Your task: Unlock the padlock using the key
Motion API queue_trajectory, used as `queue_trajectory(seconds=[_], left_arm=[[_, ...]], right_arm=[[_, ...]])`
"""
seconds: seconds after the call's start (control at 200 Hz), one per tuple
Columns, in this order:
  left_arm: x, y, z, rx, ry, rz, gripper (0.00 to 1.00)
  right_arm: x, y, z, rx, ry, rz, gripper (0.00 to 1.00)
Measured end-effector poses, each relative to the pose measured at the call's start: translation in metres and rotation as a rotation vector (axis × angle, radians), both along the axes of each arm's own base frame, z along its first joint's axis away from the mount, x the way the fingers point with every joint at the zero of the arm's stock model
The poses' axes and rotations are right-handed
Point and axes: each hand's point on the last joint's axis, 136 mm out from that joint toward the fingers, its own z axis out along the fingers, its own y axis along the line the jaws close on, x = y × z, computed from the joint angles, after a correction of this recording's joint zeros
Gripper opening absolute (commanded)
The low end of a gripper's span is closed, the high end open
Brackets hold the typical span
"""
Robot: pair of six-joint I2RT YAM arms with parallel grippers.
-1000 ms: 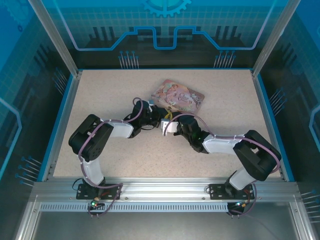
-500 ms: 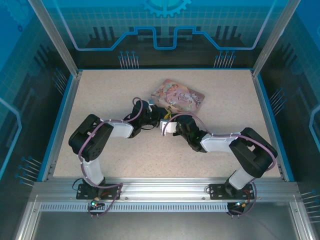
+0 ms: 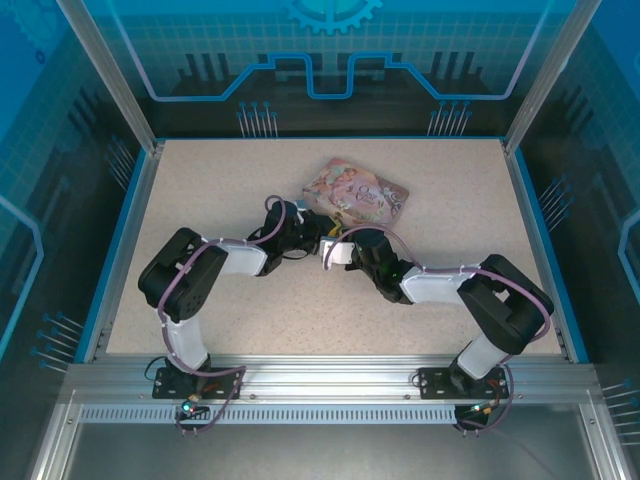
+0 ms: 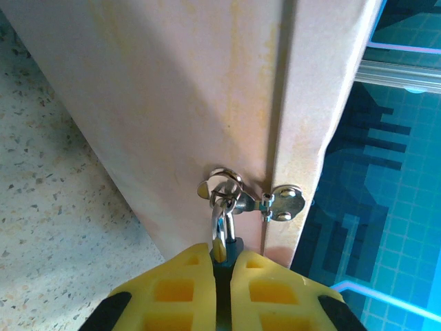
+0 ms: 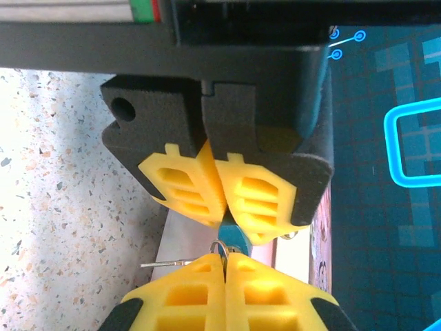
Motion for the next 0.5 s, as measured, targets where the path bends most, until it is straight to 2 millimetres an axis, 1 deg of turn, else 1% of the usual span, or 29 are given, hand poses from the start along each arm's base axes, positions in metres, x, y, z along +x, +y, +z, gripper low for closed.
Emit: queue_trajectory(seconds=[0.165, 0.5], left_arm=[[0.0014, 0.0007, 0.0004, 0.0, -0.005, 0.008, 0.0], [0.003, 0.0008, 0.0031, -0.006, -0.016, 0.015, 0.0]], right_arm=[[0.0015, 0.0, 0.0008, 0.055, 0.04, -0.034, 0.0], [0.0026, -0.0005, 0.0042, 0.249, 0.178, -0.164, 0.0]])
